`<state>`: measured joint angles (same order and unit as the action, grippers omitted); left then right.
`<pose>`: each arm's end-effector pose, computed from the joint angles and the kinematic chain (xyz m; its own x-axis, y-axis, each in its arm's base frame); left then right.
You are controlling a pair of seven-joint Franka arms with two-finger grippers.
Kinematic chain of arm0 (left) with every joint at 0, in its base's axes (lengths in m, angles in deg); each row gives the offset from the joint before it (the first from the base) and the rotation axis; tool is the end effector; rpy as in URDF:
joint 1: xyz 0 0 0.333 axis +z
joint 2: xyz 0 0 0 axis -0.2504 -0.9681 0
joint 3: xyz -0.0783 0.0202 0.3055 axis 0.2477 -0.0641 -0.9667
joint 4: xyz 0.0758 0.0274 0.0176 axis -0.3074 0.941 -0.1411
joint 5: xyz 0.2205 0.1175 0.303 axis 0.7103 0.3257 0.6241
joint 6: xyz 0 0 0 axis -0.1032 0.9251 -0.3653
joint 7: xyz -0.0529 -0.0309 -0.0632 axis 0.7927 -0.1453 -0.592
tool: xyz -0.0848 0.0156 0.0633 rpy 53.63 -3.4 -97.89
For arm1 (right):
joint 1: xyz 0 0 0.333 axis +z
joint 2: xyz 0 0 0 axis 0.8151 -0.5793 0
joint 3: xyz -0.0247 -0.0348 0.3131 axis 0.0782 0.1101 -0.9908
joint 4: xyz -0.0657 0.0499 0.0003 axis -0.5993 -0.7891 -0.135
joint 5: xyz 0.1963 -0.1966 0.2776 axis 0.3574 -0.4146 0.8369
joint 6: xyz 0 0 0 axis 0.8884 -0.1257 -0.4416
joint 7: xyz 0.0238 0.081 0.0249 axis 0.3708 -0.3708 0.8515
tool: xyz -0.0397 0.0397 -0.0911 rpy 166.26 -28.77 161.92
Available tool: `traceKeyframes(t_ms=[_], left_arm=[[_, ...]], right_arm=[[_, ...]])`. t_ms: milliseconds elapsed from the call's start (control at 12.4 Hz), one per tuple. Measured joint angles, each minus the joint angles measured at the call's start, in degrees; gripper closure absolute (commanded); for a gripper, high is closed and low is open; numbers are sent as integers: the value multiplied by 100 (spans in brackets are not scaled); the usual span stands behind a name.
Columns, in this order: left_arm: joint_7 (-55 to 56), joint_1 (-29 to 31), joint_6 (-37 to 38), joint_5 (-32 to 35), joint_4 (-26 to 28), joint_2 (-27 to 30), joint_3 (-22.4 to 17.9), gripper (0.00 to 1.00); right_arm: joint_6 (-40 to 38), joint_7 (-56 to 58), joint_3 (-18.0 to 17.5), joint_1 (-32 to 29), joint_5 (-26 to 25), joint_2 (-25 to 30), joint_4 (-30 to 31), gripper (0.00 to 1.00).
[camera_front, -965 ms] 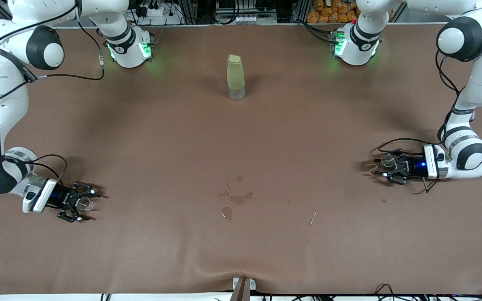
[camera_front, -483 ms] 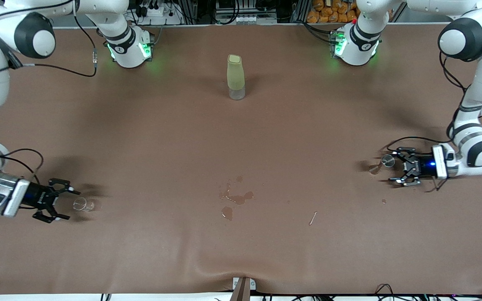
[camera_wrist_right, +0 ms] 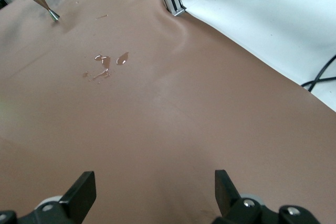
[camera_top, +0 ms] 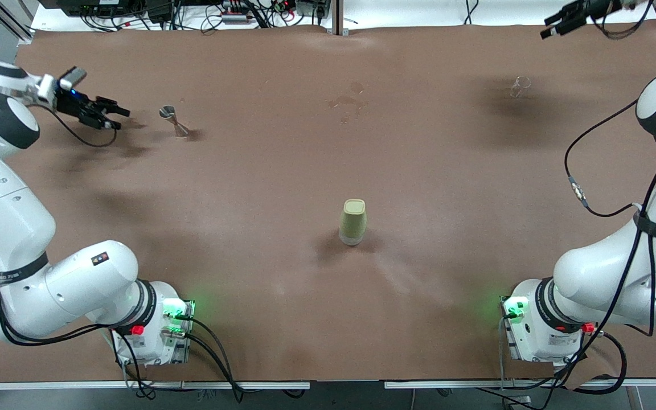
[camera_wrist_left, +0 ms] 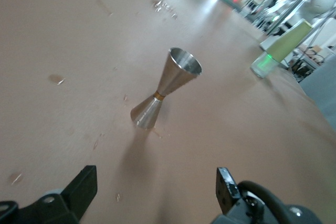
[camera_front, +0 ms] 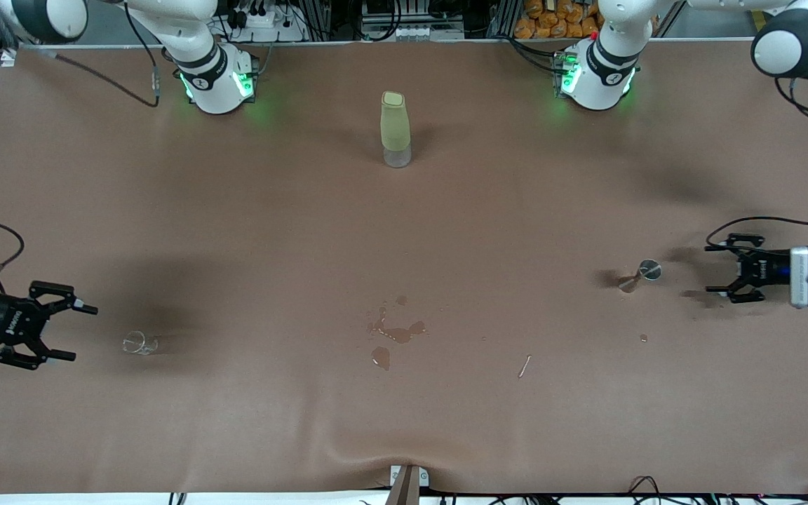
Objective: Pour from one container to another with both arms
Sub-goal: 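Open both grippers and pull them back from the beaker and jigger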
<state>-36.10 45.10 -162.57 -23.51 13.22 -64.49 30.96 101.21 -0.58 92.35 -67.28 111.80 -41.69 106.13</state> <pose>0.5943 0.2874 0.1976 0.5677 -0.5085 0.6474 -0.8106 -0.2081 0.5474 0.7033 -0.1331 0.4120 0.5602 0.5862 0.5853 0.8216 -0.4832 -0.3024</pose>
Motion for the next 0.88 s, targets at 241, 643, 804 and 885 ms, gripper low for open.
traceKeyframes(t_ms=[241,643,804,885], left_arm=[[2047,-359,18,712,-289,740,35,0],[4753,-1102,27,1469,-303,1832,38,0],[5616,-1334,28,1711,-297,2045,46,0],[6019,-1483,28,1883,-297,2131,51,0]], right_arm=[[-207,-1276,-3,485,-798,683,15,0],[-885,-3098,-3,897,-1912,1577,29,0],[-1126,-3883,-4,1086,-2455,1993,114,0],[-1212,-4211,-4,1143,-2666,2210,217,0]])
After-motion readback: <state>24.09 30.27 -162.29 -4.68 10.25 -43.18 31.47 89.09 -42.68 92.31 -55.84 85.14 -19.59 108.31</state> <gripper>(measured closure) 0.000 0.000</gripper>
